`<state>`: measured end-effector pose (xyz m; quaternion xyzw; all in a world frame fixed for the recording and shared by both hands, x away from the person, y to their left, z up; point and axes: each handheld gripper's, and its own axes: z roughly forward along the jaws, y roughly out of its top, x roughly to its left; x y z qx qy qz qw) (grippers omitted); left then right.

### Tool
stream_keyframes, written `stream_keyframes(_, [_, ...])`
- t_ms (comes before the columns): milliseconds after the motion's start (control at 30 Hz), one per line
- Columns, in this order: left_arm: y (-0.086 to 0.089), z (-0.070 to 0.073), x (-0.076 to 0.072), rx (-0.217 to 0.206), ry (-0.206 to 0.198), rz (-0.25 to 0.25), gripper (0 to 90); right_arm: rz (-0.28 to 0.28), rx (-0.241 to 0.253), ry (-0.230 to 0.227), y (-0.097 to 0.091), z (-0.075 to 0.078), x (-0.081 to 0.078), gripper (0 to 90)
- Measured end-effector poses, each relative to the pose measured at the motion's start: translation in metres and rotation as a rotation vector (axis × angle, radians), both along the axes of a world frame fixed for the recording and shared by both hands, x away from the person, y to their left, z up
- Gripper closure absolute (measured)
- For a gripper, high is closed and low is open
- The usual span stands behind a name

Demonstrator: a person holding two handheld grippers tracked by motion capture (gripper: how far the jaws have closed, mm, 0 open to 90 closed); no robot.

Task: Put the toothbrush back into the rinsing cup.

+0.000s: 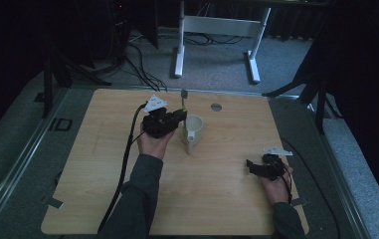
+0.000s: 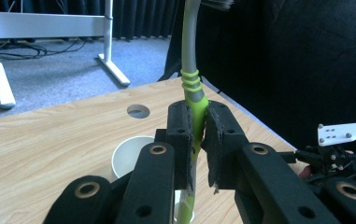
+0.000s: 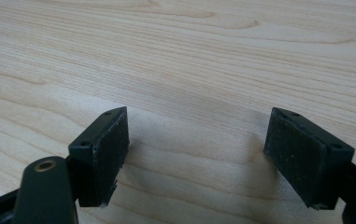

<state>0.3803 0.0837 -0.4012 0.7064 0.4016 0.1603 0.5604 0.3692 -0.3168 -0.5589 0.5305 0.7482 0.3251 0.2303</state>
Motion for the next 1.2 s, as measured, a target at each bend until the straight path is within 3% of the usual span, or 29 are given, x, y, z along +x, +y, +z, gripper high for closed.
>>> stream_keyframes(1200, [-0.012,-0.007,0.003,-0.007,-0.036,-0.023,81.0,0.000,0.000,0.001,0.000,0.000,0.000,21.5])
